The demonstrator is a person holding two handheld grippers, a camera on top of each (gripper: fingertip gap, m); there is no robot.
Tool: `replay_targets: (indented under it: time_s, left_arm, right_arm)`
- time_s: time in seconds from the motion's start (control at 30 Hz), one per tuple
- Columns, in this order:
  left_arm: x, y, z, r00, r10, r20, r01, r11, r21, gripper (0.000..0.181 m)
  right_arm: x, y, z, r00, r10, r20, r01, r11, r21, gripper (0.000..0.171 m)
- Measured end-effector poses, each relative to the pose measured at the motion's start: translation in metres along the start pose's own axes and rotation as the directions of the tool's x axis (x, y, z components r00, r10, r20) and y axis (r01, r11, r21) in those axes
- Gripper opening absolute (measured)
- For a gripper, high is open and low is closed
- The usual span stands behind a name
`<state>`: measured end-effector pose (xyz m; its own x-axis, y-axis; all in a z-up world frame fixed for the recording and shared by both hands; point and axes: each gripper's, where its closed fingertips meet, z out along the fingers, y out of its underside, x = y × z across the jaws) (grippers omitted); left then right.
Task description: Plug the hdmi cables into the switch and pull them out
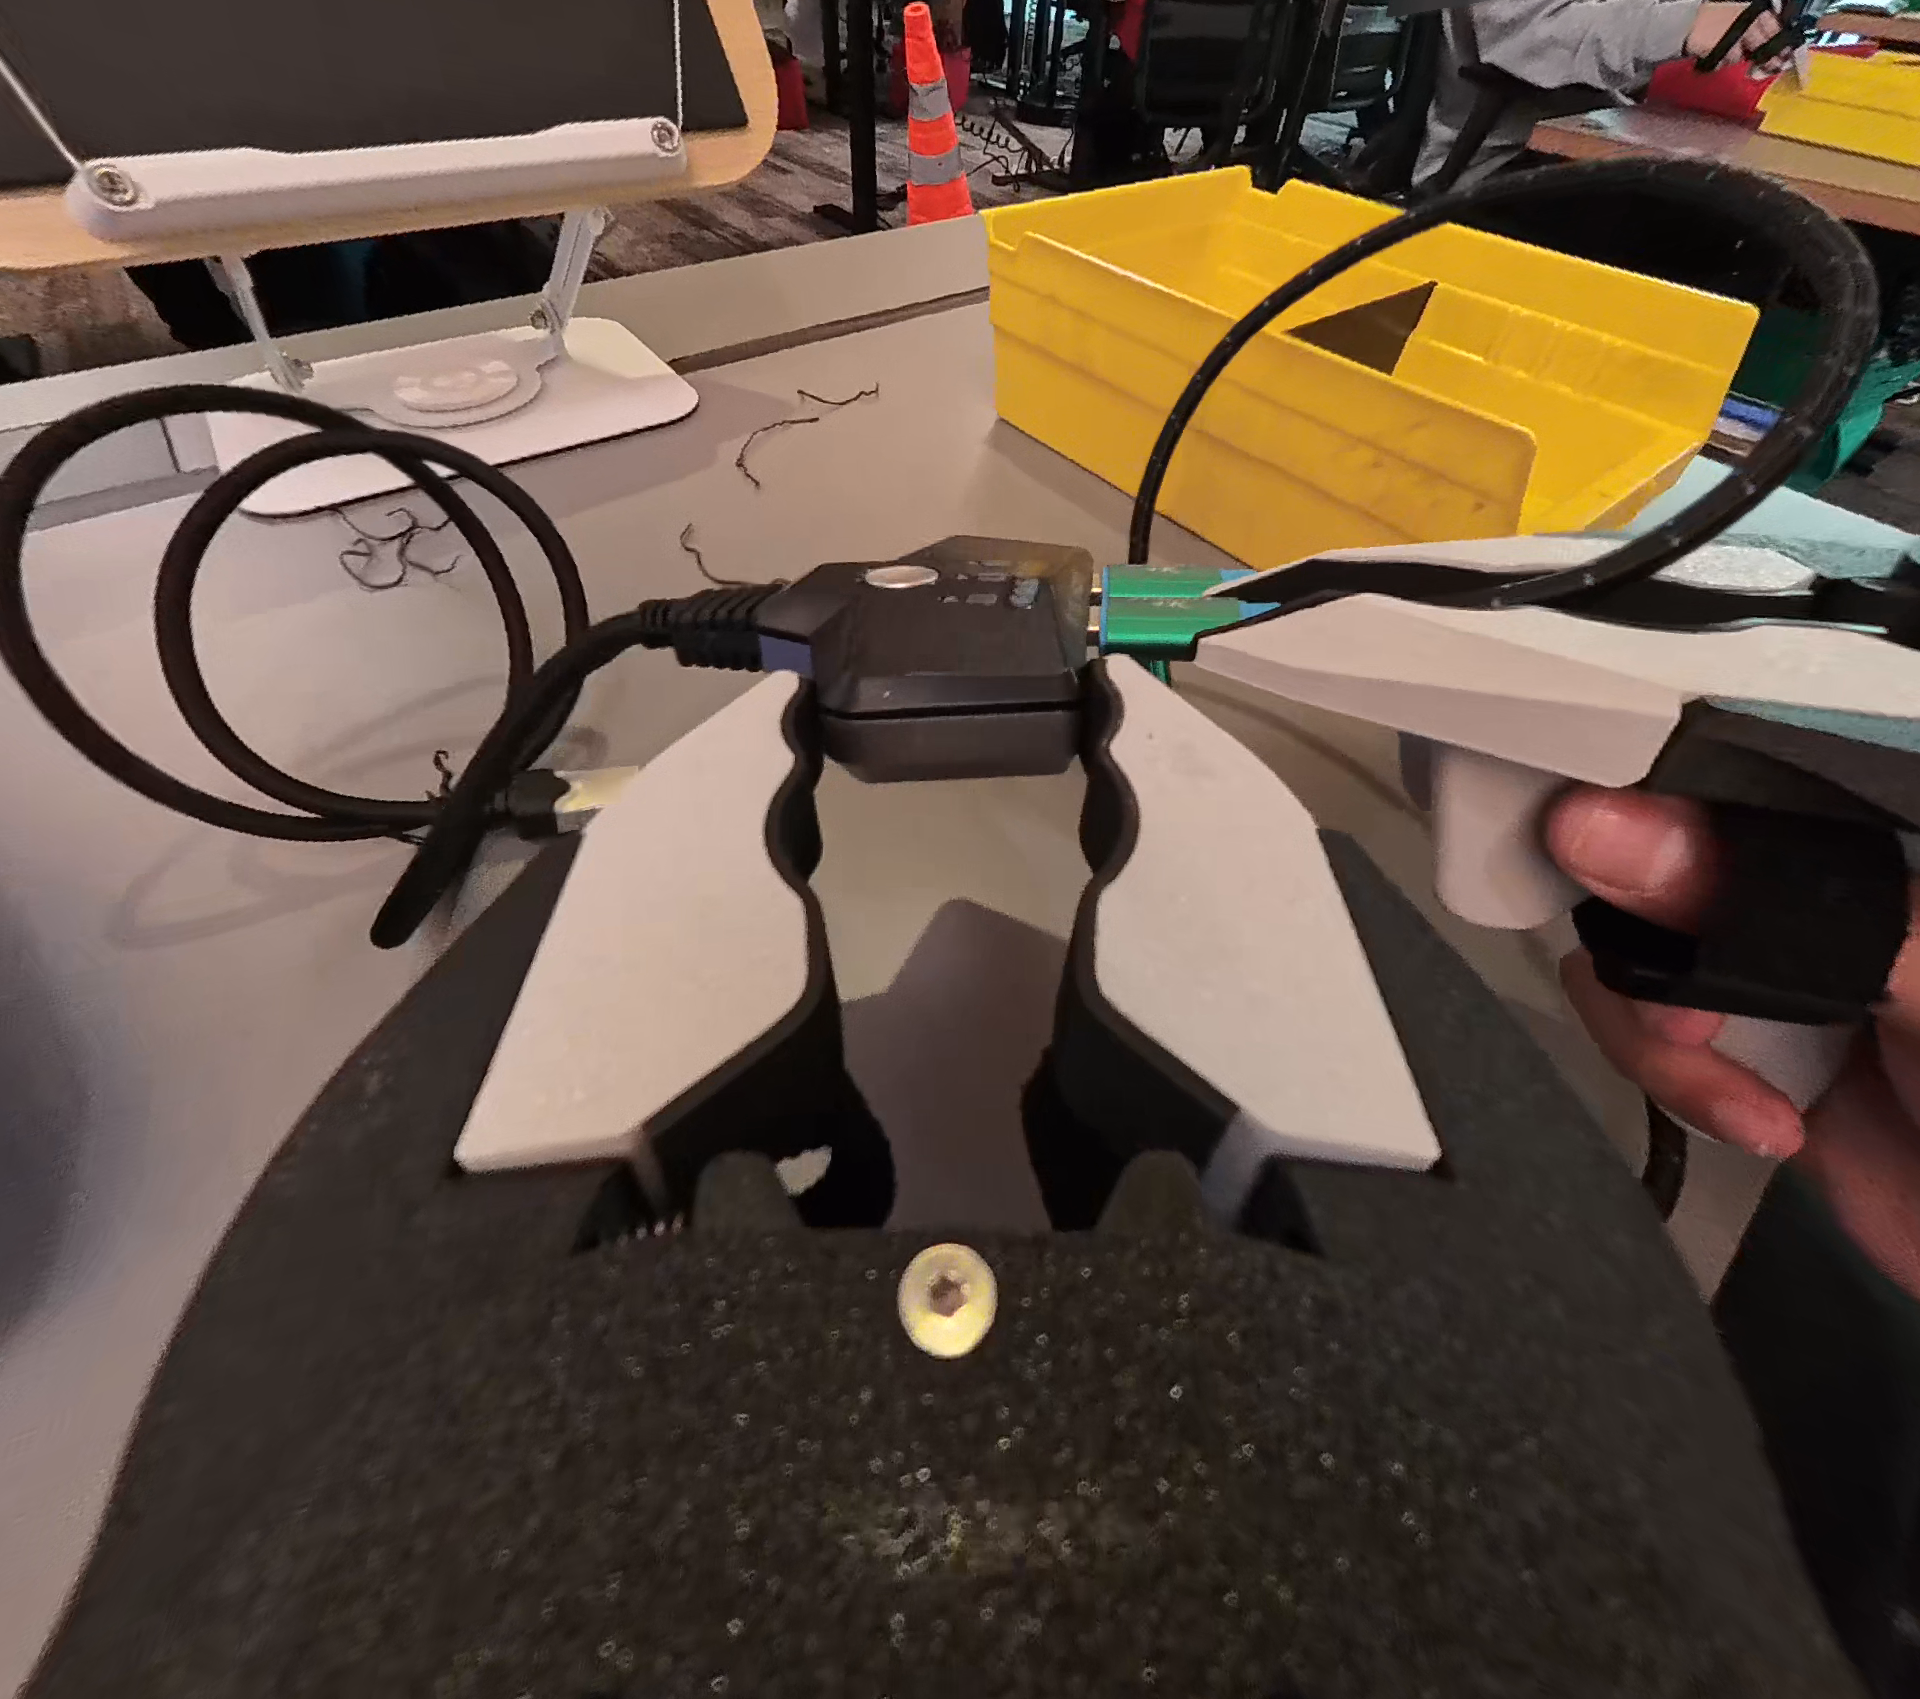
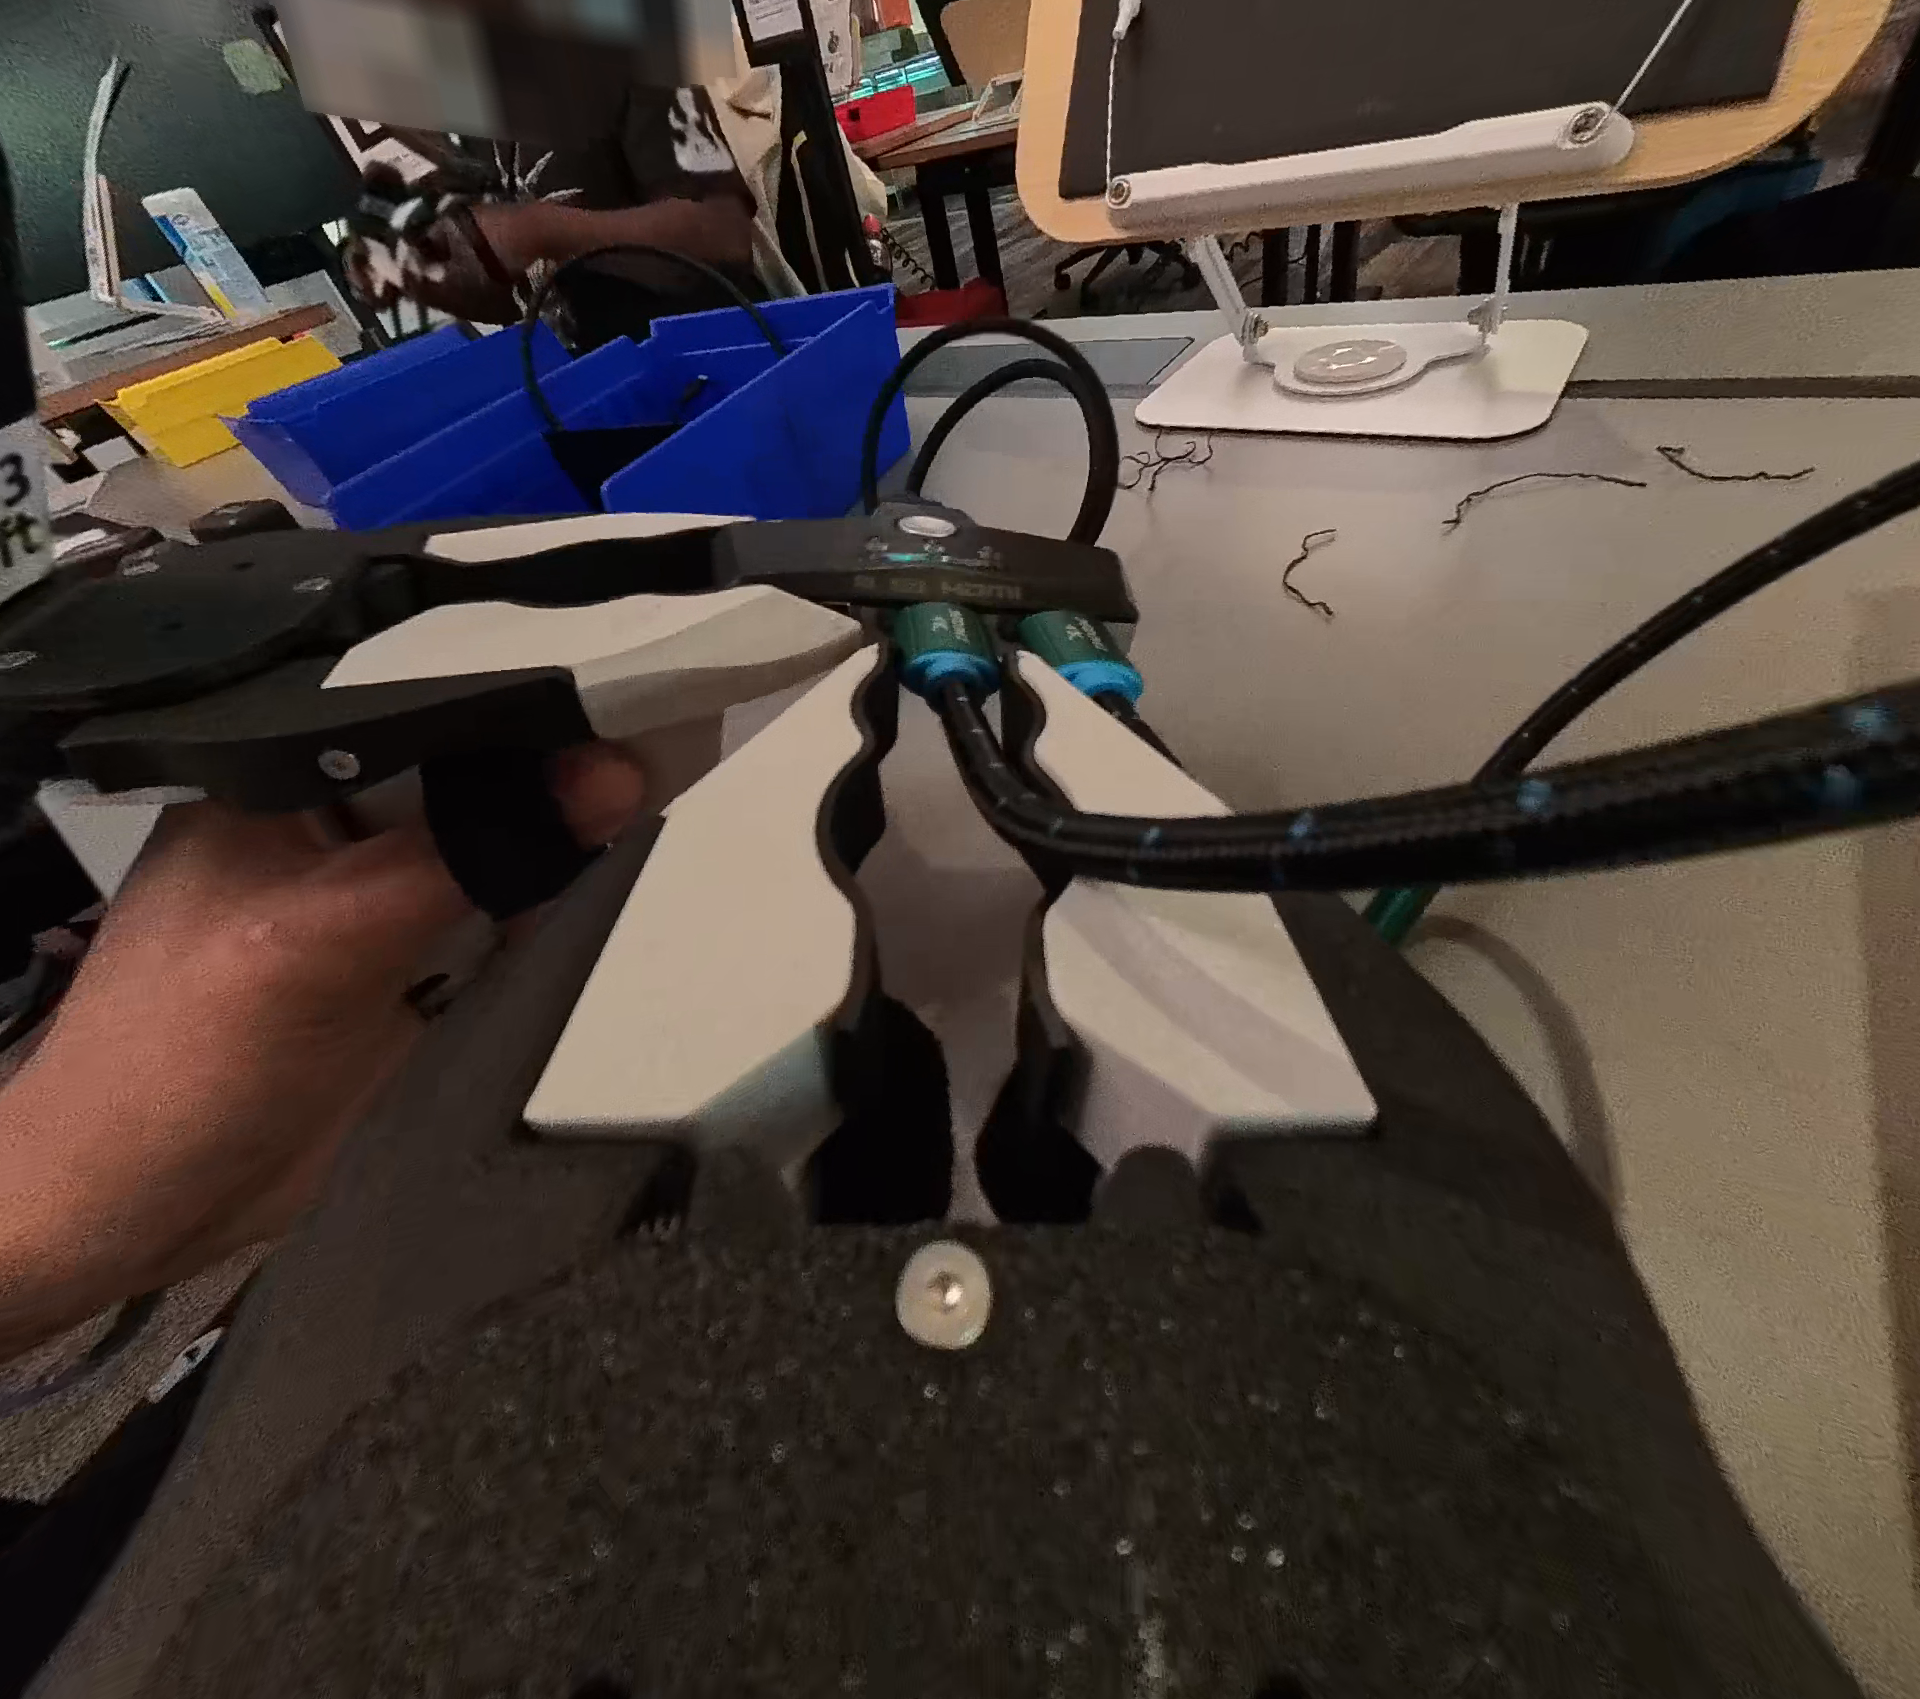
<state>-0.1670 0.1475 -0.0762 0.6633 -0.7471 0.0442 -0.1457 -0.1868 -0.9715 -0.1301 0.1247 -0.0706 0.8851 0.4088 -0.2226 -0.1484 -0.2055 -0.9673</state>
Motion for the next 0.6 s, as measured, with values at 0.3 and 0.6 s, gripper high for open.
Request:
replay_targets:
  time_s: [0.3, 0.6]
  left_arm:
    - [0.001, 0.0, 0.007, 1.0, 0.004, -0.002, -0.004, 1.0, -0.007, 0.048]
    - [-0.089, -0.014, -0.011, 0.982, -0.07, 0.174, 0.064, 0.997, 0.042, 0.048]
  right_arm:
    - [0.007, 0.002, -0.001, 0.99, 0.129, -0.05, -0.127, 0.991, 0.036, 0.019]
    - [0.016, -0.015, -0.042, 0.988, 0.152, 0.019, -0.153, 0.984, 0.095, 0.018]
